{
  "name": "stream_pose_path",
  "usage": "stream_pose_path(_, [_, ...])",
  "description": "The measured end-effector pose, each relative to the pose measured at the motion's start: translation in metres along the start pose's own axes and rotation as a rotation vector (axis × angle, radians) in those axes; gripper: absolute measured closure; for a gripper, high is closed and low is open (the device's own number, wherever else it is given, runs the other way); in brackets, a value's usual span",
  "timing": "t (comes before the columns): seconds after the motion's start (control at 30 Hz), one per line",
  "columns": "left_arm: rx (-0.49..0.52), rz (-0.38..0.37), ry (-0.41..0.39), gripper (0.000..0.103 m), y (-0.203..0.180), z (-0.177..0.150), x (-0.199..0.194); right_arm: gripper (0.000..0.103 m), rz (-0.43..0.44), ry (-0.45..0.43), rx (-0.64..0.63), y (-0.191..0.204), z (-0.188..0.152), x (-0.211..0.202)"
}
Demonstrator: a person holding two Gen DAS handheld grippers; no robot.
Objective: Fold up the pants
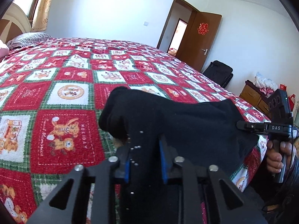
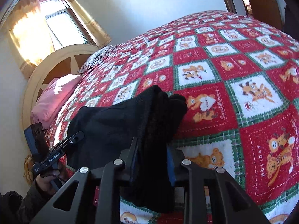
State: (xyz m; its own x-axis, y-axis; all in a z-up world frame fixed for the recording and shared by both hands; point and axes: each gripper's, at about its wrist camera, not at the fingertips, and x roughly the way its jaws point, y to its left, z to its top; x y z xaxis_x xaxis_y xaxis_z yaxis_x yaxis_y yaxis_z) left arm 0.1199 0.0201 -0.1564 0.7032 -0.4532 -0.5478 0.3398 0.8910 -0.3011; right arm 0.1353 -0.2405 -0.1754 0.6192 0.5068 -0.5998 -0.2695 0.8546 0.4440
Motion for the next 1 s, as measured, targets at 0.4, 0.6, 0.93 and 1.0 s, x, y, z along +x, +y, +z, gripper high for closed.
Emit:
stream_pose_path(0.4, [-0.027,0.098,-0.105,0.088,0.025,0.022,-0.057,0.077,0.1,-0.017,-0.136,0.067,0.061,0.026])
stream_pose_path(0.6, [-0.073,0.279,-0.18,0.088,0.069,0.026,-0.1,0.077,0.203,0.031,-0.214,0.135,0.092,0.096])
stream_pose_path(0.93, [-0.282,0.454,-0.087,0.051,0.16,-0.012,-0.087,0.074,0.181,0.173,-0.19,0.17,0.083,0.215])
stream_pose_path(1.0, [-0.326,0.476,-0.113,0.029,0.167,-0.018,-0.089,0.065,0.138,0.187,-0.153,0.159,0.082,0.221])
